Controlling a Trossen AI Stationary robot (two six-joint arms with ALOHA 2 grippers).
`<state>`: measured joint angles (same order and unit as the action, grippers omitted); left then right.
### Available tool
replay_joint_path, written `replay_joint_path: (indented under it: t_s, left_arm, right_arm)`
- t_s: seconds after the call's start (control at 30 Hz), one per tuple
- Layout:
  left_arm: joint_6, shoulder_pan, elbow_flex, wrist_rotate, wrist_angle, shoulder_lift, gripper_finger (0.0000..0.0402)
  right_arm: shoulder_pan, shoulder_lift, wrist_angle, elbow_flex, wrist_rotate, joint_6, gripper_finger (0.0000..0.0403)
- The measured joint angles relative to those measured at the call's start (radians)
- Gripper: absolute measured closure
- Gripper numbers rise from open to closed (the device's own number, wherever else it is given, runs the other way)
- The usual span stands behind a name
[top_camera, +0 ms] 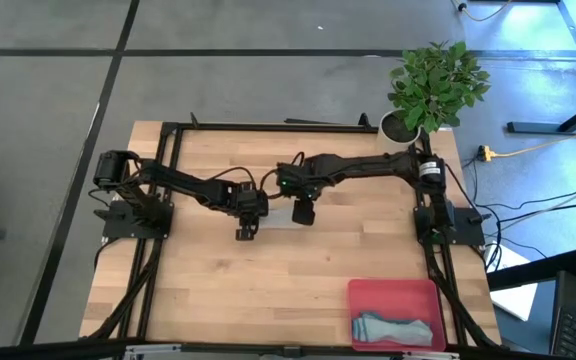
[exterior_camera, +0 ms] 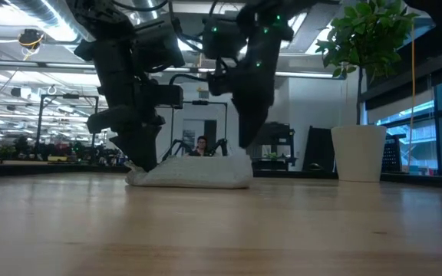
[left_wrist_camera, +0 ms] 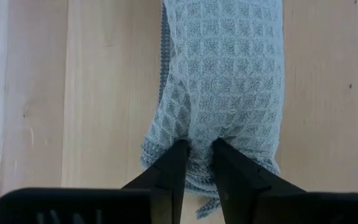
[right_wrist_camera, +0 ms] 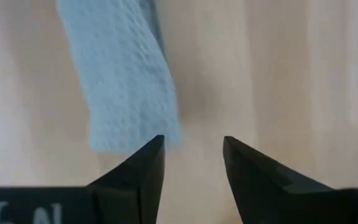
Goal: Roll microfiber towels into tight, uniform cylinder then place into a basket
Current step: Put the rolled gray towel into the bin
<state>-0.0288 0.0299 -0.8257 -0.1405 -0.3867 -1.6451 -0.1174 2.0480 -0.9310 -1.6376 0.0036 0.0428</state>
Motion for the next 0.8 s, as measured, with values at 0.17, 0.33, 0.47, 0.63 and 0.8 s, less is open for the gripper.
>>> replay_joint_path:
  t_s: [0.17, 0.33, 0.47, 0.63, 0.8]
  left_arm:
    - [0.000, 0.000, 0.000, -0.001, -0.001, 0.000, 0.0327]
    - [0.000, 0.000, 0.000, -0.002, -0.001, 0.000, 0.0327]
    - [0.000, 0.000, 0.000, -0.002, -0.001, 0.000, 0.0327]
    - [0.000, 0.000, 0.000, -0.003, -0.001, 0.000, 0.0327]
    - [0.000, 0.000, 0.000, -0.003, -0.001, 0.000, 0.0327]
  right_arm:
    - [0.013, -0.006, -0.134, -0.024, 0.140, 0.053, 0.0237]
    - [0.024, -0.012, -0.226, -0.001, 0.145, 0.093, 0.0237]
    - [0.037, -0.017, -0.228, 0.050, 0.146, 0.118, 0.0237]
    - [0.053, -0.017, -0.236, 0.091, 0.189, 0.167, 0.0237]
    - [0.063, -0.027, -0.335, 0.094, 0.306, 0.252, 0.0237]
